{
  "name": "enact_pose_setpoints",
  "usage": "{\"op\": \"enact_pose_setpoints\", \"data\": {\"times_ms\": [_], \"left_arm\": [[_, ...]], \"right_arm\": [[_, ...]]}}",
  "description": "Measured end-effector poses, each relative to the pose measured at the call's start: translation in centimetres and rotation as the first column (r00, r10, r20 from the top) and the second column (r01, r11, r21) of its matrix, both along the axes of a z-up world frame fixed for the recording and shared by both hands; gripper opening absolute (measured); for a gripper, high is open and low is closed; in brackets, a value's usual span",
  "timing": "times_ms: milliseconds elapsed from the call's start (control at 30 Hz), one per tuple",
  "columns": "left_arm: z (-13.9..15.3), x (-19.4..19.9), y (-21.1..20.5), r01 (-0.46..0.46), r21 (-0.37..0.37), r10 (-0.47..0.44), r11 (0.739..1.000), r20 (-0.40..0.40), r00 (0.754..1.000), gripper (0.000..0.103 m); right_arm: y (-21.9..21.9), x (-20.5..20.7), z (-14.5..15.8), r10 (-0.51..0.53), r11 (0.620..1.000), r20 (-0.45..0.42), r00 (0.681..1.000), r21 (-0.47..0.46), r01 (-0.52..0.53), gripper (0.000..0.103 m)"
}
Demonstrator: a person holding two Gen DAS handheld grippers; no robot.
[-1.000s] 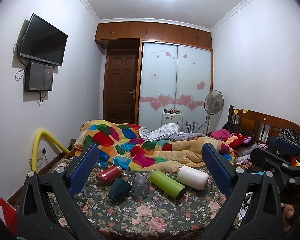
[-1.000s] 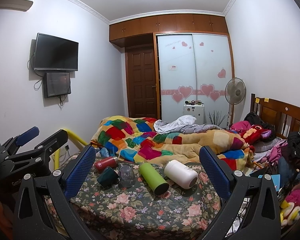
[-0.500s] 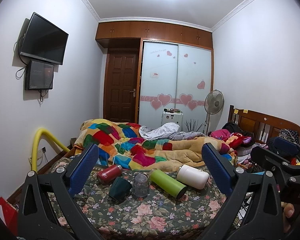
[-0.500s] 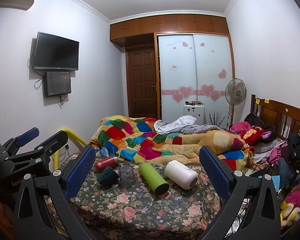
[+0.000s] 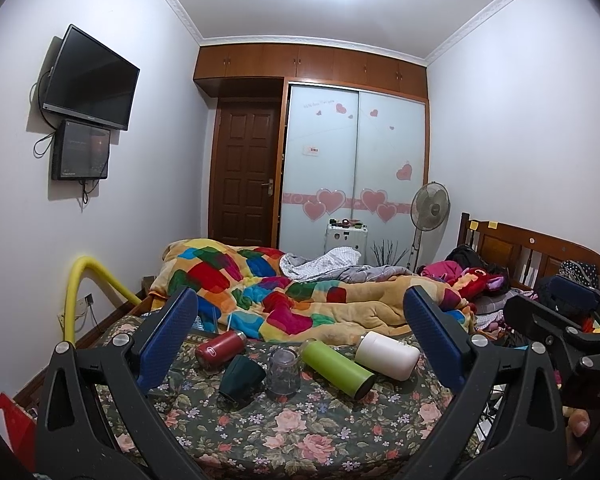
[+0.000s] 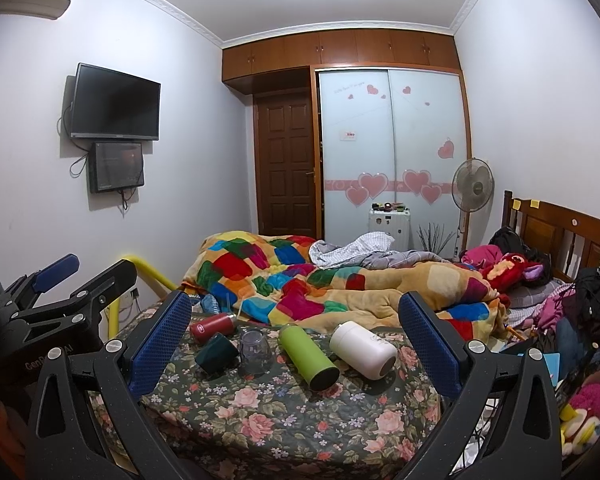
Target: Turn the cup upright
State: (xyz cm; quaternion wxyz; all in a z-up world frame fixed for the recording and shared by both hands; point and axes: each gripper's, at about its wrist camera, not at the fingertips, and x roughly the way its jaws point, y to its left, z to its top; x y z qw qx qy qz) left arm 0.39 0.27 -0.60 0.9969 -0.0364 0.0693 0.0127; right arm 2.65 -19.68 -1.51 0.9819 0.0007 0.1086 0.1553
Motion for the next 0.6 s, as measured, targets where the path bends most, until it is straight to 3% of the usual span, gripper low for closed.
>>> {"op": "enact_pose_setpoints", "data": {"times_ms": [367, 600], "left_arm": [[-0.1, 0.6, 0.4, 0.002, -0.003, -0.003, 1.000, -0.012, 1.000, 0.103], [-1.3, 3.1, 1.0, -0.006, -0.006, 0.006, 1.000, -0.061, 0.998, 0.103]], "right_arm": [[-0.1, 0.4, -0.2, -0.002, 1.000, -0.017, 1.000, -0.002, 0.002, 0.103], [-0.3, 2.0, -1.1, -0.004, 1.000, -0.058, 0.998, -0.009, 0.004, 0.103]]}}
